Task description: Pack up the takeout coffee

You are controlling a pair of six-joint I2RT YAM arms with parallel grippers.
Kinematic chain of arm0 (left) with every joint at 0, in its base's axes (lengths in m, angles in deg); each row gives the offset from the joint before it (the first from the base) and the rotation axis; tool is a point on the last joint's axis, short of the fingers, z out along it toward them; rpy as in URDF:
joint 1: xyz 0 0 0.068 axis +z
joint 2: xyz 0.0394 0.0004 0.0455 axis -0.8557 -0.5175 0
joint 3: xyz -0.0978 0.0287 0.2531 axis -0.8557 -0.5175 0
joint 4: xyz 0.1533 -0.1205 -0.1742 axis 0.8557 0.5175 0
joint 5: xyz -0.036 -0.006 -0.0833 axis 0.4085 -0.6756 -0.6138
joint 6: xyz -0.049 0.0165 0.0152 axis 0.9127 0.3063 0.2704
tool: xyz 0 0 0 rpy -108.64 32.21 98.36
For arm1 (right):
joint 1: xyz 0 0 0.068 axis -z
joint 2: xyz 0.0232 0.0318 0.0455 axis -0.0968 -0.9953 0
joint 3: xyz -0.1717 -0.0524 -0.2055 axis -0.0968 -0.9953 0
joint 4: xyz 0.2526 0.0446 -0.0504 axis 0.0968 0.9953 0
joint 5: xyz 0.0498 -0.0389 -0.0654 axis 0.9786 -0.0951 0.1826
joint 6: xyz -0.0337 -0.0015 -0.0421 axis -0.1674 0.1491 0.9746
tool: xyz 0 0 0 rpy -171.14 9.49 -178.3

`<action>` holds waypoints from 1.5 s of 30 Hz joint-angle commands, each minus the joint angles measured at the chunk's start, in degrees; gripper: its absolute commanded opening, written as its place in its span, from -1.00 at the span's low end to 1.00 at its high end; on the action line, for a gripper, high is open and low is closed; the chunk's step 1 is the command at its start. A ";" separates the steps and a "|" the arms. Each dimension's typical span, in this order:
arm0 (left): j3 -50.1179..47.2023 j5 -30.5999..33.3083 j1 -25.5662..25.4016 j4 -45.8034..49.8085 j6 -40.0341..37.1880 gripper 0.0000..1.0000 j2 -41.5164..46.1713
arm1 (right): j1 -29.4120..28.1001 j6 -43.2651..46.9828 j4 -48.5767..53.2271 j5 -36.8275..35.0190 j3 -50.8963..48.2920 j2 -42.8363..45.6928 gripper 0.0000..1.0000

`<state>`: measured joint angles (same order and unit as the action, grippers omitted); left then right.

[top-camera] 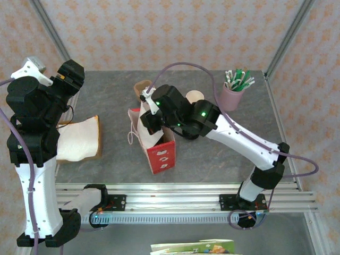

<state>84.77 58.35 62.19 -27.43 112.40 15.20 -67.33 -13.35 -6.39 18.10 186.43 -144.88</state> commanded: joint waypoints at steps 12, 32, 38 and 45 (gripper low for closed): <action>0.20 -0.78 -0.28 -1.59 -0.63 0.39 -0.14 | 2.91 2.47 -2.19 -3.41 -7.74 -2.94 -1.00; -0.88 -0.80 -0.28 -2.61 -0.24 0.38 -0.10 | 2.02 3.12 0.99 3.47 -13.42 4.19 -1.00; -0.61 -0.75 -0.27 -2.55 -0.24 0.38 -0.21 | 1.85 3.56 0.88 3.04 -13.73 3.63 -1.00; -0.63 -0.47 -0.28 -2.38 -0.26 0.38 -0.35 | 1.86 1.56 0.44 -0.48 -12.62 -0.60 -0.98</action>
<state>84.00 58.35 62.19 -27.91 112.38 14.80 -65.15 -11.01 -6.22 20.44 173.32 -143.57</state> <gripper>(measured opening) 0.691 0.062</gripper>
